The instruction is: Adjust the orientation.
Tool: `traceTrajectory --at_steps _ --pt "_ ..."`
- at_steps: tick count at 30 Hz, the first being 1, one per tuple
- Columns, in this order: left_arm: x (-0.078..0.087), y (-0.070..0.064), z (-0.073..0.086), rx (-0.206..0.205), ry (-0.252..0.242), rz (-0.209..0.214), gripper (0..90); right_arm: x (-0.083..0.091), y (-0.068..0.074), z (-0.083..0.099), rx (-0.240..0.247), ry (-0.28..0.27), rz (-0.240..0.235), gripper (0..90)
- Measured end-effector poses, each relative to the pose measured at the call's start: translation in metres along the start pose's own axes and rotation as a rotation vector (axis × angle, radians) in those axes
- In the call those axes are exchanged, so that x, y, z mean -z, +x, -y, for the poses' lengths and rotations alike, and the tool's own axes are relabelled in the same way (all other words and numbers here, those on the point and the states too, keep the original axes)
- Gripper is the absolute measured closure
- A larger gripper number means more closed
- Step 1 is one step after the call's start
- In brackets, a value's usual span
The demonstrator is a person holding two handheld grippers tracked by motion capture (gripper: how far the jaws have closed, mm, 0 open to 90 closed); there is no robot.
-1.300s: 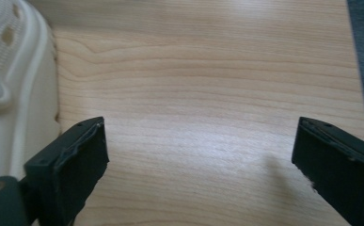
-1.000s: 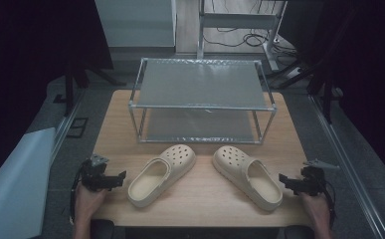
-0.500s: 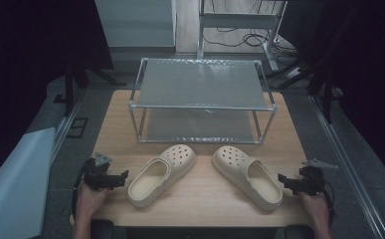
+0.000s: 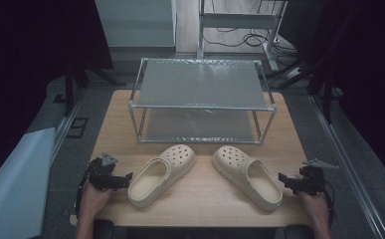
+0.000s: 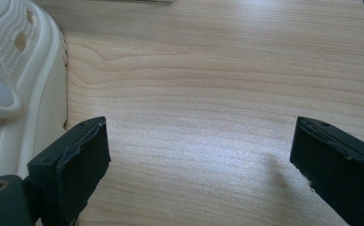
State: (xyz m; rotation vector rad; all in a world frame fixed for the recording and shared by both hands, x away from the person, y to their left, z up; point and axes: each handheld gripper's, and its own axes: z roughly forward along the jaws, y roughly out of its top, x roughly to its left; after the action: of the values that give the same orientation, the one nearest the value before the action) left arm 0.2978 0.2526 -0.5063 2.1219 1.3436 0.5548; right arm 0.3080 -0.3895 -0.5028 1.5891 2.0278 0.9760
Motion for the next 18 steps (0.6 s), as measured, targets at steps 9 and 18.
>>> traceTrajectory --at_steps 9,18 --pt "0.002 -0.007 0.001 -0.015 0.021 0.019 0.0 0.001 0.001 0.000 0.001 -0.001 -0.002 5.1" --pt "0.007 -0.022 0.003 -0.040 0.041 0.033 0.0 0.001 0.003 0.000 0.003 -0.002 -0.002 5.1"
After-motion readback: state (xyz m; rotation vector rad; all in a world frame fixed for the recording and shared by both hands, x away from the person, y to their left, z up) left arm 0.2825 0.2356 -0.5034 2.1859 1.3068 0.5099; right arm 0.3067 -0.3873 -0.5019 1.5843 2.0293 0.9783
